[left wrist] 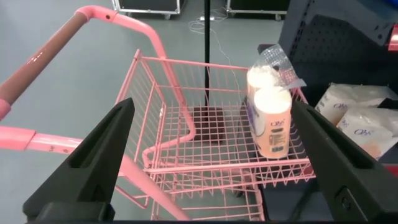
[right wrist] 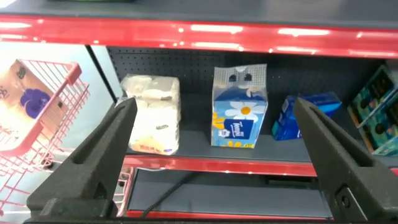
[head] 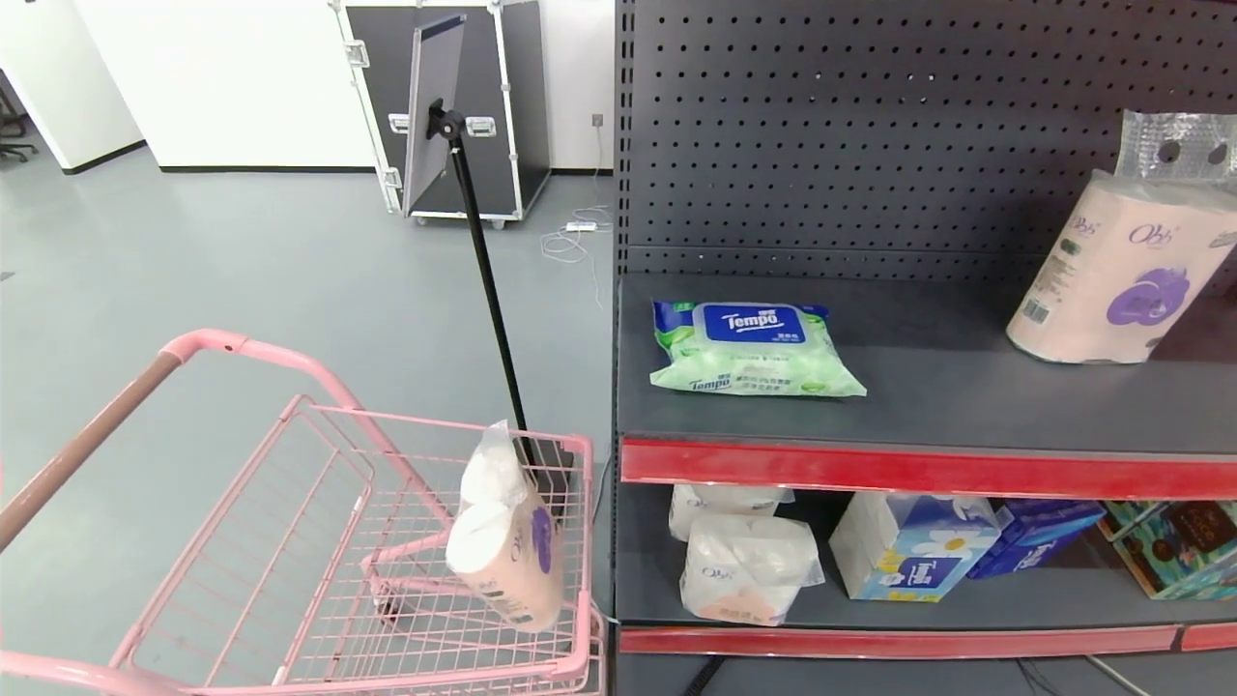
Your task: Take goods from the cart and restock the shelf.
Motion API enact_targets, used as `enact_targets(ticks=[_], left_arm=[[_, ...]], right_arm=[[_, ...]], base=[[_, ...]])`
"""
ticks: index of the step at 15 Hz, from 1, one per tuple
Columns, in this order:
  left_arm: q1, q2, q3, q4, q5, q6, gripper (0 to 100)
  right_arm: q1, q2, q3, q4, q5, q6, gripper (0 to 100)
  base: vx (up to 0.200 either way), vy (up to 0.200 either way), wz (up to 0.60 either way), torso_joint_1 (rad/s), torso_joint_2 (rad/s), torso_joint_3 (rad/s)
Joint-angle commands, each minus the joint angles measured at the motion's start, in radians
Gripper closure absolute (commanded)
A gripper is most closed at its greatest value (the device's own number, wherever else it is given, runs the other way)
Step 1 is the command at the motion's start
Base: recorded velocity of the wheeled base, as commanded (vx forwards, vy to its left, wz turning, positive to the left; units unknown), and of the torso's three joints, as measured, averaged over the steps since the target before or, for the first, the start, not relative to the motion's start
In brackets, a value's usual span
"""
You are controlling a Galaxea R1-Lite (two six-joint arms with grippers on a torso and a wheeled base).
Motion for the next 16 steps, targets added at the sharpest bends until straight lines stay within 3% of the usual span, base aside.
enact_targets(ticks=[1,8,16], left_arm=[[0.0,0.001,-0.001,-0.001,0.0,0.0,0],[0.0,0.001,-0.001,0.001,0.0,0.0,0],[0.0,0.001,0.001,0.001,0.0,0.0,0]], right_arm=[[0.001,0.0,0.0,0.0,0.0,0.0,0],[0.001,0.0,0.0,0.0,0.0,0.0,0],[0.001,0.0,0.0,0.0,0.0,0.0,0]], base=[[0.0,0.0,0.0,-0.149,0.37,0.222],[0.0,0.0,0.0,-0.147,0.4,0.245],[0.0,0.0,0.0,-0.173,0.54,0.362]])
